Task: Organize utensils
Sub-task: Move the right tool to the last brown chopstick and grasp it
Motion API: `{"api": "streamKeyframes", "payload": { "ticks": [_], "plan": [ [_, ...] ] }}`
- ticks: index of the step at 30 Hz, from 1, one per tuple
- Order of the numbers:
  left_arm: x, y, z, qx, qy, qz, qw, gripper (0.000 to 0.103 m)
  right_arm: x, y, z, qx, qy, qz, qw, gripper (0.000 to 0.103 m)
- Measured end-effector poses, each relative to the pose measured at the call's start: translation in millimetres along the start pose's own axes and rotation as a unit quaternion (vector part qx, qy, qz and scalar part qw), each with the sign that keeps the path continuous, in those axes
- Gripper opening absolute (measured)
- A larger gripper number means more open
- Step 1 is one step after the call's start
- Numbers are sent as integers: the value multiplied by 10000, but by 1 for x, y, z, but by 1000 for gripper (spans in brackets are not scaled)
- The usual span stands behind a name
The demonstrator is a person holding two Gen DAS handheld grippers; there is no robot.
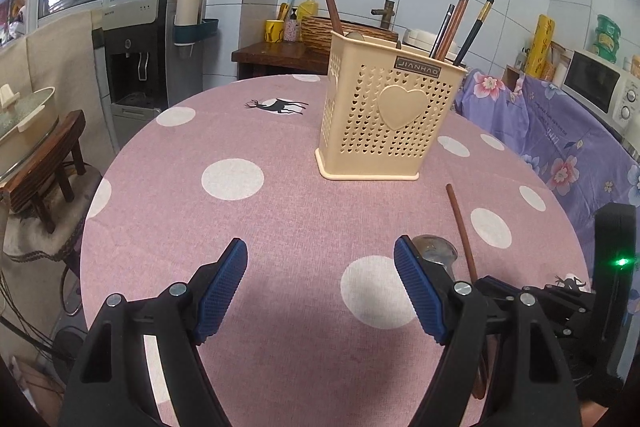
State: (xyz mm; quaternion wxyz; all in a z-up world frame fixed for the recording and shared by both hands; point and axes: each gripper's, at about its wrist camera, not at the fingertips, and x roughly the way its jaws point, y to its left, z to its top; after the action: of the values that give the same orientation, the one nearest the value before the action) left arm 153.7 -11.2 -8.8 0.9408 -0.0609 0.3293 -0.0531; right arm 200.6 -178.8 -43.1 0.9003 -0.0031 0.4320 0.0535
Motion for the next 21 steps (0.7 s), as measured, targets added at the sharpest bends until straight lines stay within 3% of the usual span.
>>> {"api": "streamKeyframes", "payload": {
  "ticks": [9, 15, 18, 20, 21],
  "plan": [
    [2, -6, -5, 30, 104, -125, 9999, 75, -7, -50, -14, 460, 25, -150, 9988, 1],
    [3, -11, -8, -12, 142, -195, 9997, 75, -12, -71, -20, 873, -93, 254, 9958, 2],
    [1, -11, -8, -4, 111, -171, 9998, 75, -18, -69, -18, 984, -230, 409, 9940, 13],
    [1, -10, -8, -51, 109, -177, 9998, 76, -20, -63, -14, 903, -304, 405, 9946, 37],
    [1, -9, -8, -58, 116, -173, 9998, 76, -21, -60, -13, 886, -319, 418, 9947, 40]
  ]
}}
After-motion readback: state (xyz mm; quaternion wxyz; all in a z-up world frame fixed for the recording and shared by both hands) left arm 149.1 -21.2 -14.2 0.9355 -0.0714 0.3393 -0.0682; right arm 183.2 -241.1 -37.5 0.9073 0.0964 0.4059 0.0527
